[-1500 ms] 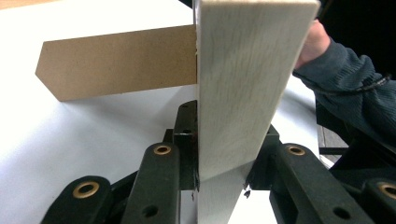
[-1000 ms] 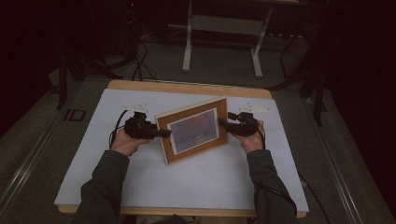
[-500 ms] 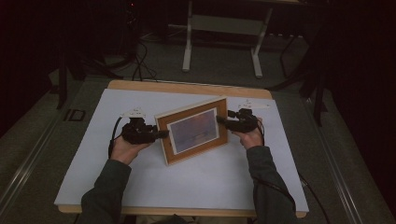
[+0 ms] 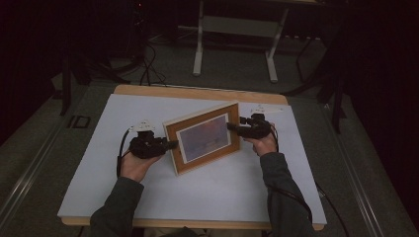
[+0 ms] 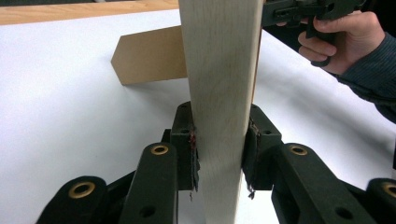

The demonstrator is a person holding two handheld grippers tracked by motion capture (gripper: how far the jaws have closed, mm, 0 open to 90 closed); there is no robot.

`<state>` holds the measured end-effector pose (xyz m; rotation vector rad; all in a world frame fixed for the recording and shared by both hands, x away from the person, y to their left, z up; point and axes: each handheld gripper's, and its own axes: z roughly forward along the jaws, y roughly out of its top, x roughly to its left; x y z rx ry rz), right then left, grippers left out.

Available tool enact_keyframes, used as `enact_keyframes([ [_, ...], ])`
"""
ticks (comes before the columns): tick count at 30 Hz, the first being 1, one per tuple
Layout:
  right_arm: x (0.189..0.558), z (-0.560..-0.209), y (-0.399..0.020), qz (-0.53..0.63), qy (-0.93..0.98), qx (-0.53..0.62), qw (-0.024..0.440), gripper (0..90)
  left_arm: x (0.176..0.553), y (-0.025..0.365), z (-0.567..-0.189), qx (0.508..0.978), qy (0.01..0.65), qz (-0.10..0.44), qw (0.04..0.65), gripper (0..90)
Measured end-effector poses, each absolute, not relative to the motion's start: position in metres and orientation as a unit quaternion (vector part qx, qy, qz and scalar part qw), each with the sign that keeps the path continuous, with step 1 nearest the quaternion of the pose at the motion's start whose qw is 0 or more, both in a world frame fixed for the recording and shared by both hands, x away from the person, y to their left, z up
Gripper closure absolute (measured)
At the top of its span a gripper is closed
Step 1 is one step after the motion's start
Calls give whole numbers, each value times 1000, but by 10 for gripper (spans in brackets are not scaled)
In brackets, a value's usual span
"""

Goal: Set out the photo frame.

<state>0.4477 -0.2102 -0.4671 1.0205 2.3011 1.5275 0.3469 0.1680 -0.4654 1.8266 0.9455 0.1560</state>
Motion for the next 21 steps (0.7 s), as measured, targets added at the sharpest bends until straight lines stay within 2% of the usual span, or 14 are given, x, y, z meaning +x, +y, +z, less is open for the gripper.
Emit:
enact_keyframes([
  [21, 441, -469, -218, 521, 771, 353, 100, 492, 364, 172, -465, 763, 386, 38, 518, 726],
])
